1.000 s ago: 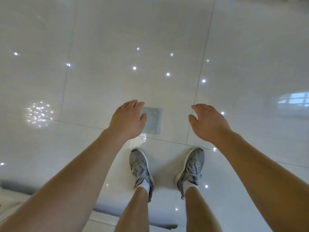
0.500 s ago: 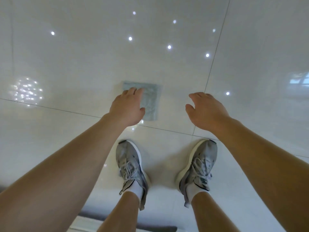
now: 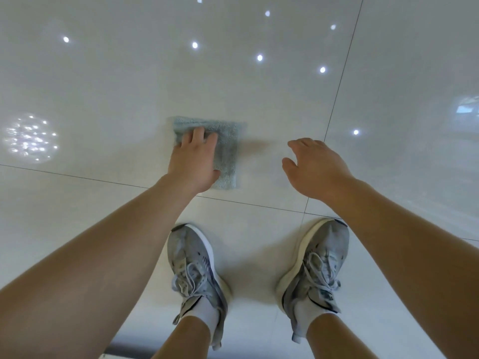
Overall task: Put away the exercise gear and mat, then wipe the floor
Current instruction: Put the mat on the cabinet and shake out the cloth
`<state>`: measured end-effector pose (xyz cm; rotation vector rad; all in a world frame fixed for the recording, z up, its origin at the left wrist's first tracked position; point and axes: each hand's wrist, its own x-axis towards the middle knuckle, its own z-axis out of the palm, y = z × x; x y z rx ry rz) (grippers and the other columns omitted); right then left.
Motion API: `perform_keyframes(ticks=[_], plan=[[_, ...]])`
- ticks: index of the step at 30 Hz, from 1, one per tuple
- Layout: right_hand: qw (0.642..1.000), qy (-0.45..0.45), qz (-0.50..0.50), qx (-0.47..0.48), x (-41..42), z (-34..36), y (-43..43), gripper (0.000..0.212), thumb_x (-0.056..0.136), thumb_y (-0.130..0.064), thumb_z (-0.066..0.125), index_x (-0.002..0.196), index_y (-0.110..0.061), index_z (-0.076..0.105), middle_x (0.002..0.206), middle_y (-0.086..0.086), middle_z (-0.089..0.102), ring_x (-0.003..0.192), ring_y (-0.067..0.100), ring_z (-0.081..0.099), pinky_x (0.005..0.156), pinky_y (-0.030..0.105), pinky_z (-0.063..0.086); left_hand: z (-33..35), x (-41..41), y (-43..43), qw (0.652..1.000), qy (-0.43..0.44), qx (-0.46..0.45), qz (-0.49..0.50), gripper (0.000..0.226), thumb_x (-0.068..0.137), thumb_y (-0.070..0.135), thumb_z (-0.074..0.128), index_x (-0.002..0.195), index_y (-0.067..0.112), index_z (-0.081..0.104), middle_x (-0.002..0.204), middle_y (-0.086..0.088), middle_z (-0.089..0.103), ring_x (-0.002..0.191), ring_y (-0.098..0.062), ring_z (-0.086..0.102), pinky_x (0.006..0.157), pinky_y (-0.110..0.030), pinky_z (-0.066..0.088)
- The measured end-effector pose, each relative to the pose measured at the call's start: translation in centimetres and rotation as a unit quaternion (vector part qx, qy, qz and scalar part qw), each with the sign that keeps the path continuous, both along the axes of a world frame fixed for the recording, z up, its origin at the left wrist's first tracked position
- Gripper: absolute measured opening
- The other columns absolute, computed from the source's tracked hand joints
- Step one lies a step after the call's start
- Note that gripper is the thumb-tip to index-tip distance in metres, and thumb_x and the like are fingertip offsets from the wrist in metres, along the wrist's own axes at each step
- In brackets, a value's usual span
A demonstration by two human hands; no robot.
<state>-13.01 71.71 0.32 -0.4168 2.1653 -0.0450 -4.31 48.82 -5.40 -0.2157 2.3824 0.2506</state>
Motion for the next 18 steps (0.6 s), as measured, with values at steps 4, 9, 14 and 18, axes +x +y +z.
perform_keyframes(ticks=[4, 9, 14, 18], plan=[[1.000, 0.003, -0.005, 0.001, 0.0, -0.8, 0.3, 0.046, 0.099, -0.037, 0.033, 0.136, -0.013, 0.045, 0.138, 0.003, 0.048, 0.128, 0.024, 0.040, 0.094, 0.039, 0.042, -1.3, 0.1, 0.6, 0.999, 0.041, -0.018, 0.014, 0.078, 0.070, 0.036, 0.082, 0.134, 0.016, 0.044, 0.131, -0.009, 0.041, 0.118, -0.034, 0.043, 0.093, -0.045, 0.042], [1.000, 0.004, -0.011, -0.006, 0.2, -1.6, 0.5, 0.046, 0.099, -0.036, 0.034, 0.137, -0.012, 0.045, 0.139, 0.003, 0.048, 0.128, 0.024, 0.040, 0.096, 0.040, 0.043, -1.9, 0.3, 0.9, 0.997, 0.074, -0.005, 0.028, 0.048, 0.075, 0.019, 0.071, 0.120, 0.016, 0.054, 0.120, -0.007, 0.051, 0.107, -0.032, 0.052, 0.070, -0.038, 0.040], [1.000, 0.001, -0.010, -0.007, 0.6, -1.7, 0.5, 0.046, 0.099, -0.036, 0.033, 0.137, -0.013, 0.044, 0.139, 0.003, 0.048, 0.128, 0.024, 0.040, 0.096, 0.040, 0.043, -1.9, 0.1, 1.4, 0.996, 0.066, 0.006, 0.061, 0.036, 0.083, 0.014, 0.059, 0.119, 0.019, 0.057, 0.114, -0.005, 0.058, 0.099, -0.032, 0.060, 0.065, -0.035, 0.036], [1.000, 0.000, -0.003, -0.008, 0.7, -1.0, 0.7, 0.046, 0.099, -0.037, 0.033, 0.136, -0.012, 0.045, 0.138, 0.003, 0.048, 0.127, 0.024, 0.041, 0.096, 0.040, 0.043, -0.4, -0.3, 1.5, 0.997, 0.038, 0.009, 0.066, 0.031, 0.083, 0.020, 0.055, 0.113, 0.020, 0.057, 0.102, -0.003, 0.059, 0.092, -0.030, 0.060, 0.072, -0.037, 0.046]])
